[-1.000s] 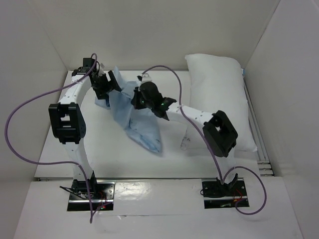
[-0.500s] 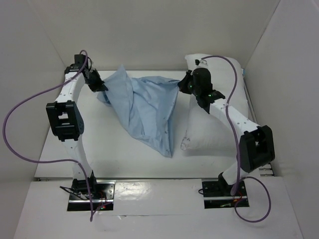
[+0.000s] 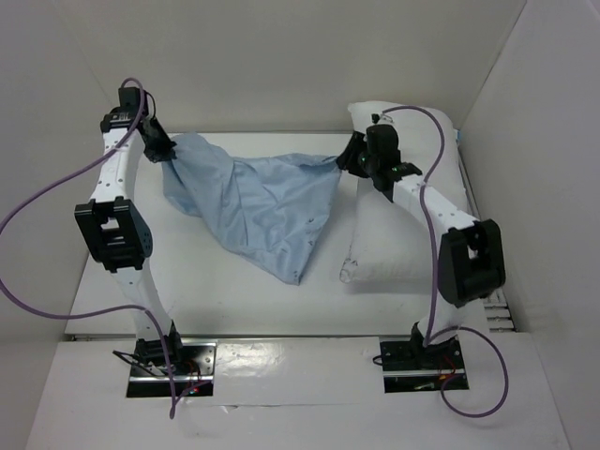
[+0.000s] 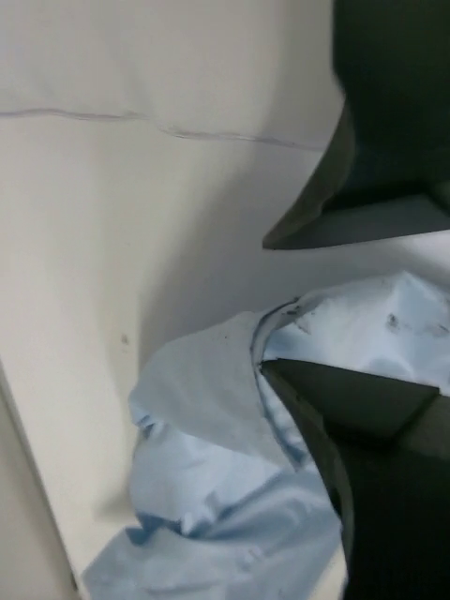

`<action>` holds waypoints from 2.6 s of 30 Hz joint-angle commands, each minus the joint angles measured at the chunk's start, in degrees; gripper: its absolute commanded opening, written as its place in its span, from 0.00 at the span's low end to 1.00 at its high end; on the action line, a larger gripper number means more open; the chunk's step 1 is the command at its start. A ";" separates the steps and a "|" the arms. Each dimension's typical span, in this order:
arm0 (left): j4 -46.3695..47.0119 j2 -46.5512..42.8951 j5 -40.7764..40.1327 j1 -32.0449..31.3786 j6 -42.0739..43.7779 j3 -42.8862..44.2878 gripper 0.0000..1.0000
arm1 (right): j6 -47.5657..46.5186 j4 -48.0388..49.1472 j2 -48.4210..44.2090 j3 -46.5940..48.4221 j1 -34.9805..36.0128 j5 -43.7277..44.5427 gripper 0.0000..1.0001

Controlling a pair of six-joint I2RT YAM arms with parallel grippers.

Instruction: Put the pillow into the pillowcase

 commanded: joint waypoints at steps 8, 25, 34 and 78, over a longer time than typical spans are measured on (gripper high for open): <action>-4.47 -9.55 -8.52 -8.89 6.26 -3.37 0.88 | -3.19 -11.15 3.23 15.61 -3.35 -6.51 0.86; 9.59 -16.16 2.25 -37.67 0.63 -28.08 0.75 | -5.48 -36.00 -8.68 9.60 0.69 25.99 1.00; 8.37 -17.39 6.13 -31.78 1.16 -26.59 0.74 | -2.05 -37.67 -6.12 1.36 7.46 23.99 0.89; 6.62 7.92 -6.79 -53.22 6.52 -14.47 0.19 | -12.33 -31.18 0.62 15.66 -9.41 8.44 1.00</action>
